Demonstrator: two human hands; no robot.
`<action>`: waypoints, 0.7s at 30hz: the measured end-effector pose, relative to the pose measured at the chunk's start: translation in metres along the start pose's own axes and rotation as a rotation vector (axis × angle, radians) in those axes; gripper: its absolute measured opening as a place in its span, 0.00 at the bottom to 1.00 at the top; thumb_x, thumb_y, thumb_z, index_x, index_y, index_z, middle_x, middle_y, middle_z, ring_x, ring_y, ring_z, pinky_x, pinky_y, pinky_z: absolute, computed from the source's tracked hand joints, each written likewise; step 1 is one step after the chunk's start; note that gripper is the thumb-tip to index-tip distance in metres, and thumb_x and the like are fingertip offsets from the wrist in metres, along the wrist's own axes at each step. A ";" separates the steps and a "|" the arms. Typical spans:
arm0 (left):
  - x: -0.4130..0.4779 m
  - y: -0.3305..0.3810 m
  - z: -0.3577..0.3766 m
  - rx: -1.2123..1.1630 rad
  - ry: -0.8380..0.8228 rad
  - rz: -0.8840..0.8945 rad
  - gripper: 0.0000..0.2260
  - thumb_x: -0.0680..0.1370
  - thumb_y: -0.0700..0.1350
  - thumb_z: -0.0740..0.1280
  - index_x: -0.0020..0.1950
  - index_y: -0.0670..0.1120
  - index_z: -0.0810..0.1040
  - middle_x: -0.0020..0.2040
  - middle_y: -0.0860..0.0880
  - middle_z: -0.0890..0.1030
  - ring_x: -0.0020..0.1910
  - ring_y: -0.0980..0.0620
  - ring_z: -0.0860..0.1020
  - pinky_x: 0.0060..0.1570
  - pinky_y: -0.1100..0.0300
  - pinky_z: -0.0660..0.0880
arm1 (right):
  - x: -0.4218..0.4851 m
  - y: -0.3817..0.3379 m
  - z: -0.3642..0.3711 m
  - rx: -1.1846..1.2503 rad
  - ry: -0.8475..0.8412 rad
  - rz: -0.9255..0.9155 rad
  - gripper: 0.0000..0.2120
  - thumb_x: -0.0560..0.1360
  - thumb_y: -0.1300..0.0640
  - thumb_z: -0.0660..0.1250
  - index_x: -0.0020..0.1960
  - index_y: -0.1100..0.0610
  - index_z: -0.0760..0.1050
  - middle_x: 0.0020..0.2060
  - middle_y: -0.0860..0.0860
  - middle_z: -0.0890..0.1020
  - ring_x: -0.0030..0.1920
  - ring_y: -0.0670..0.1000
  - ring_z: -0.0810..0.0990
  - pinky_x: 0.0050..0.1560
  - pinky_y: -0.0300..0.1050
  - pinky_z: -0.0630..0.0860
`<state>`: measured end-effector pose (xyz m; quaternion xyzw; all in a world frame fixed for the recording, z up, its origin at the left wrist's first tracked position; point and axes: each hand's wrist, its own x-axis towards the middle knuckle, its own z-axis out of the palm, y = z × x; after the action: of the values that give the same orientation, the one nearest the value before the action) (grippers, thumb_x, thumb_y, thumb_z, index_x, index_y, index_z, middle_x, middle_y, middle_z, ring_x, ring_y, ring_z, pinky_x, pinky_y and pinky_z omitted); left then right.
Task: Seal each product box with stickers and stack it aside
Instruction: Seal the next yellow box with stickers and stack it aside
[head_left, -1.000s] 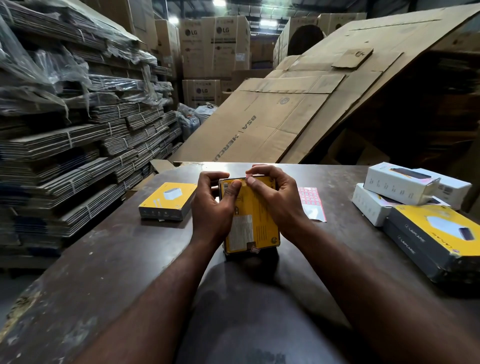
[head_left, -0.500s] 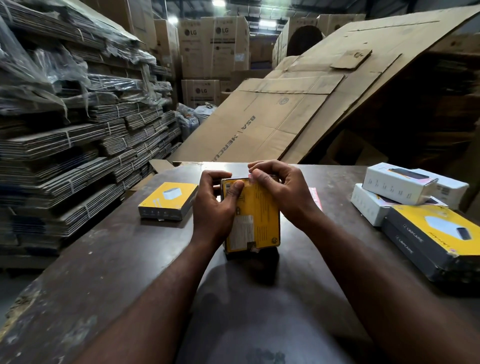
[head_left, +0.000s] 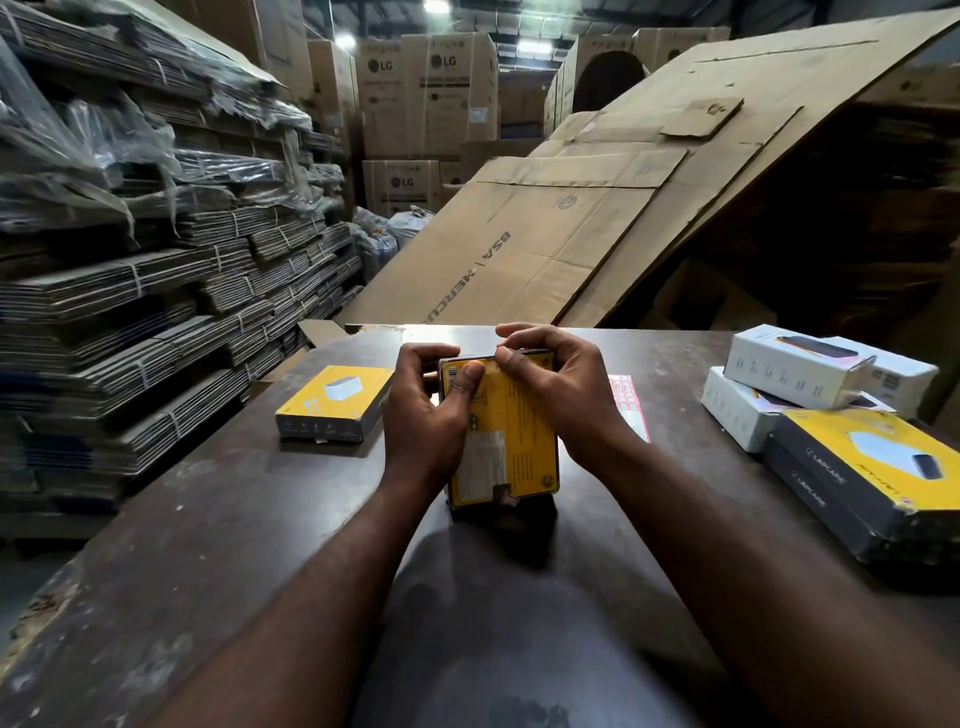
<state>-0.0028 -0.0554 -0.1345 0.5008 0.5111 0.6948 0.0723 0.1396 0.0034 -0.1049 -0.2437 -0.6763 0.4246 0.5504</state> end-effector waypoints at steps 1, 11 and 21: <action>0.000 0.000 0.000 -0.002 -0.003 -0.001 0.12 0.74 0.56 0.71 0.53 0.55 0.75 0.47 0.55 0.81 0.45 0.52 0.82 0.46 0.45 0.81 | 0.000 0.000 0.000 0.018 0.014 0.011 0.02 0.77 0.58 0.72 0.48 0.53 0.83 0.54 0.44 0.84 0.58 0.44 0.81 0.54 0.43 0.81; 0.001 0.000 -0.001 -0.017 -0.005 -0.010 0.10 0.74 0.56 0.71 0.51 0.57 0.74 0.47 0.56 0.80 0.47 0.50 0.81 0.48 0.42 0.80 | 0.001 -0.005 -0.001 0.224 -0.094 0.158 0.05 0.77 0.61 0.71 0.43 0.55 0.83 0.59 0.48 0.84 0.61 0.50 0.81 0.52 0.46 0.80; 0.001 0.000 -0.001 -0.028 -0.010 -0.009 0.11 0.74 0.56 0.72 0.52 0.56 0.74 0.47 0.55 0.81 0.47 0.51 0.82 0.47 0.46 0.82 | 0.000 -0.004 0.002 0.116 -0.072 0.119 0.05 0.76 0.60 0.73 0.42 0.52 0.84 0.58 0.47 0.83 0.61 0.49 0.80 0.54 0.45 0.79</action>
<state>-0.0039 -0.0550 -0.1343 0.5010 0.5031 0.6990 0.0851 0.1386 0.0005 -0.1011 -0.2356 -0.6542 0.5036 0.5128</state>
